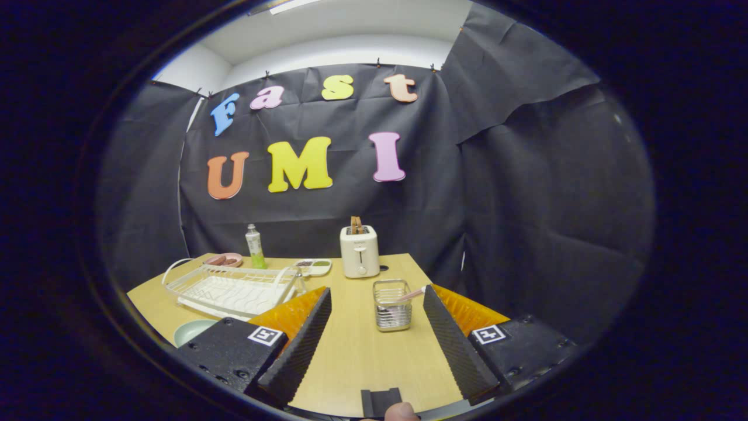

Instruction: Take the plate from the dish rack, then take the spoon from the basket and place it into the plate.

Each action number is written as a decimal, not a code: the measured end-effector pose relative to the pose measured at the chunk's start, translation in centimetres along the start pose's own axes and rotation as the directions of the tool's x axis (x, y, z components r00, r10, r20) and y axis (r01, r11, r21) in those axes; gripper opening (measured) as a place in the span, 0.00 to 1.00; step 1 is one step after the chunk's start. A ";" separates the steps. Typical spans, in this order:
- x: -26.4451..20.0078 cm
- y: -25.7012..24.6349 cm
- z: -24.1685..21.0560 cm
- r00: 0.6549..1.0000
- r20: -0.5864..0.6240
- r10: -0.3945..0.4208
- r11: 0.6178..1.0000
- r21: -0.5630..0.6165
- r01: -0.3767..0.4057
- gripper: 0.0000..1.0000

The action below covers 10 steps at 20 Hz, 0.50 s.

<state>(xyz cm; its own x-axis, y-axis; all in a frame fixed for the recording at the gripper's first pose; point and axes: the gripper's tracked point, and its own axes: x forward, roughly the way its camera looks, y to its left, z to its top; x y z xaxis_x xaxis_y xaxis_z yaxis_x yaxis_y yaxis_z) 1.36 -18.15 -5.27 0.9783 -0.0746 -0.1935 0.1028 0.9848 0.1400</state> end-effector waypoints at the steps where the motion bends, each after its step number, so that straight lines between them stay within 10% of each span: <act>1: 1.1 -0.7 -0.2 1.000 0.001 -0.006 1.000 0.014 0.006 1.00; 10: 12.5 -4.3 -3.4 0.997 -0.076 0.009 0.996 0.089 -0.002 0.96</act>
<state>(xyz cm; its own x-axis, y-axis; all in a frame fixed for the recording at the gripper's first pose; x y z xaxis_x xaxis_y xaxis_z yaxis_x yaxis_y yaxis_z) 12.56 -22.75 -11.57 0.9626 -0.0534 -0.2657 0.1161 0.9672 0.2261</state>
